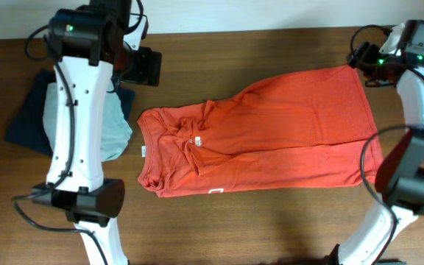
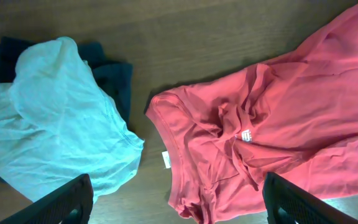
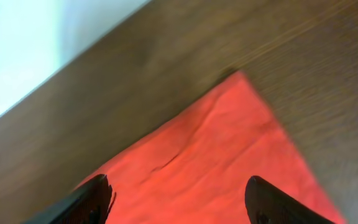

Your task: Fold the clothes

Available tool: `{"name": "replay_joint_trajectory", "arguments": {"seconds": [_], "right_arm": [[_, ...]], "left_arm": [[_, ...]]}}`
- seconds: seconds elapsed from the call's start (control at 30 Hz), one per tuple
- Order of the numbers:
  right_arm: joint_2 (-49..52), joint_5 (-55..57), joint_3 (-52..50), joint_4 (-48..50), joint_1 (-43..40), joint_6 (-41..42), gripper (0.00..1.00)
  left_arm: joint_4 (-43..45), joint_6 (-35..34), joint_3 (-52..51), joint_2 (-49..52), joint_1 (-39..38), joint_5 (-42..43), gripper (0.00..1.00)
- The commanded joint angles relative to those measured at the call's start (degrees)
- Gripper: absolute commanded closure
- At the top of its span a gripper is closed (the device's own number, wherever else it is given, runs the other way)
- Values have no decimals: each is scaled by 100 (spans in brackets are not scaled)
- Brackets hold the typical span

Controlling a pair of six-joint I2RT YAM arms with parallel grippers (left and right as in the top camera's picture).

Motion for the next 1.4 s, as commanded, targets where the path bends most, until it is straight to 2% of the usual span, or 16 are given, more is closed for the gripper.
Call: {"name": "replay_joint_trajectory", "arguments": {"seconds": [0.0, 0.33, 0.63, 0.7, 0.73, 0.83, 0.93, 1.13, 1.37], "right_arm": [[424, 417, 236, 245, 7, -24, 26], [1268, 822, 236, 1478, 76, 275, 27], [1674, 896, 236, 2074, 227, 424, 28], [1681, 918, 236, 2118, 284, 422, 34], [1681, 927, 236, 2116, 304, 422, 41], [1672, 962, 254, 1871, 328, 424, 75], [1609, 962, 352, 1491, 251, 422, 96], [1069, 905, 540, 901, 17, 376, 96], [240, 752, 540, 136, -94, -214, 96]], "left_arm": [[-7, 7, 24, -140, -9, -22, 13], [-7, 7, 24, -140, -55, 157, 13], [-7, 7, 24, -140, -173, 157, 13], [-7, 7, 24, -140, -188, 157, 13], [-7, 7, 24, -140, -195, 155, 13], [-7, 7, 24, -140, -199, 157, 13], [-7, 9, 24, -140, -199, 155, 13], [-7, 96, 24, -140, -197, 92, 13], [-7, 463, -120, -140, -190, -39, 13]]}}
